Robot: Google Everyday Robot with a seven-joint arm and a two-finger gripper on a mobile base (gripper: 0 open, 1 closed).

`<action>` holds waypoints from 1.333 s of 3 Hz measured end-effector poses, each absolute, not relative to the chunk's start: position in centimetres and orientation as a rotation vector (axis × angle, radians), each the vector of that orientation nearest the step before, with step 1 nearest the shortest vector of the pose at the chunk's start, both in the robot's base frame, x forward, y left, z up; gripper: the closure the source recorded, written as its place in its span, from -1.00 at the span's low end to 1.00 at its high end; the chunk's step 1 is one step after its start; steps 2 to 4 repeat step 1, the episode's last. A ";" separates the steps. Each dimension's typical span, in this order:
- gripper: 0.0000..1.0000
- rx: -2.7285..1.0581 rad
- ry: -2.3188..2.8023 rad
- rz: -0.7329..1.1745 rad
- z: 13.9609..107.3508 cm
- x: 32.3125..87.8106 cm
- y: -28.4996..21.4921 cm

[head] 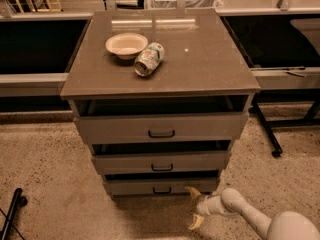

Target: Close bottom drawer

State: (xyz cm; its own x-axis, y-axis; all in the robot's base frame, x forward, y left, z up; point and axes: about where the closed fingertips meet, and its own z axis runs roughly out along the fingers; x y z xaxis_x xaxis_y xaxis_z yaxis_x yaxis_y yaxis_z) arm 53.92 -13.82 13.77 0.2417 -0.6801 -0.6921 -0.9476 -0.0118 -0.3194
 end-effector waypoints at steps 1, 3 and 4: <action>-1.00 -1.772 1.511 0.489 15.7 50.3 -14.6; -1.00 -1.772 1.511 0.489 15.7 50.3 -14.6; -1.00 -1.772 1.511 0.489 15.7 50.3 -14.6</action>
Offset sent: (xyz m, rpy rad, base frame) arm 0.0000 0.0000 0.0000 0.0000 0.0000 0.0000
